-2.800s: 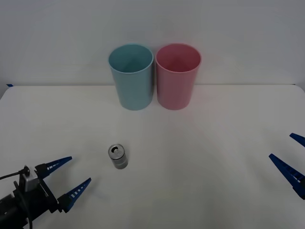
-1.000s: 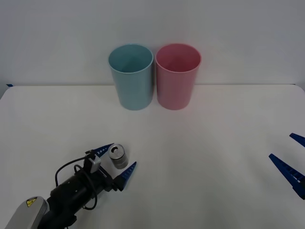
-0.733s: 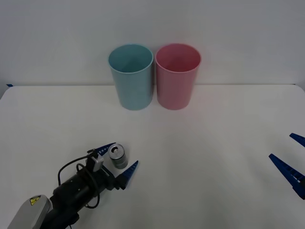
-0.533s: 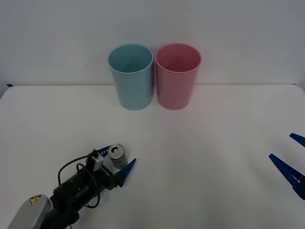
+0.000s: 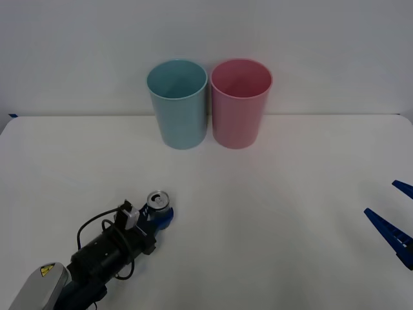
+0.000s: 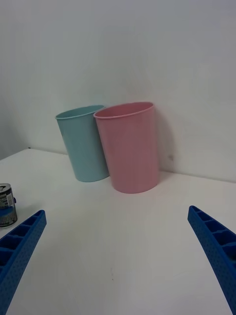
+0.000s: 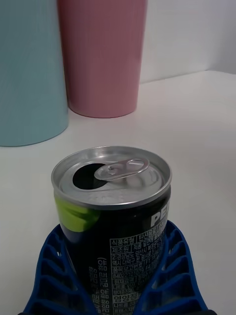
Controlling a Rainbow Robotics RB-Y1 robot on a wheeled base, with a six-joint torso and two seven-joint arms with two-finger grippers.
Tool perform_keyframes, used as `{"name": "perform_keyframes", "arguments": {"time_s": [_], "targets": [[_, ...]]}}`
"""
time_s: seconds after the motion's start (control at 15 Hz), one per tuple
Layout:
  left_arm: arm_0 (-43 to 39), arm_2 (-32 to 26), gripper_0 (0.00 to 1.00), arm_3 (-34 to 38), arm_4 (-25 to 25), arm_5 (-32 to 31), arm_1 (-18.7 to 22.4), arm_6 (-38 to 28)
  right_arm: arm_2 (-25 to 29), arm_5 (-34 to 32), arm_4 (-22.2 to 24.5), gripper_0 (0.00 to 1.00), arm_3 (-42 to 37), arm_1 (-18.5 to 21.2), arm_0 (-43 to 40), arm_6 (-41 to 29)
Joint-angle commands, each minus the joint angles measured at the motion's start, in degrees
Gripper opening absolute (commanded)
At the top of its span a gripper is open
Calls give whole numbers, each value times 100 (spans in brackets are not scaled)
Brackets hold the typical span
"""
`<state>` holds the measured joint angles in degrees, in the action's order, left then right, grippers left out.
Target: Grasp the object on the table and drop it into the matching bin: aluminum can to the light blue bin, PET bottle to the pink bin.
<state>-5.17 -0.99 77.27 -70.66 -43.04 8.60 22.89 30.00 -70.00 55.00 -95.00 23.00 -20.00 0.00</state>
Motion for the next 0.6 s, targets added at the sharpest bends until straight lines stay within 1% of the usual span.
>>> {"name": "perform_keyframes", "arguments": {"time_s": [0.07,0.2,0.33,0.53,0.6], "targets": [[7,-42,0,7,26,24,1,-57,0,0,0,100,0,0,0,0],[7,-68,0,60,220,68,1,-127,0,0,0,100,0,0,0,0],[-37,-253,0,218,299,164,1,-233,0,0,0,100,0,0,0,0],[-64,-349,0,596,439,612,71,-444,0,0,0,100,0,0,0,0],[-64,-341,0,719,457,692,115,-681,0,0,0,100,0,0,0,0]]}}
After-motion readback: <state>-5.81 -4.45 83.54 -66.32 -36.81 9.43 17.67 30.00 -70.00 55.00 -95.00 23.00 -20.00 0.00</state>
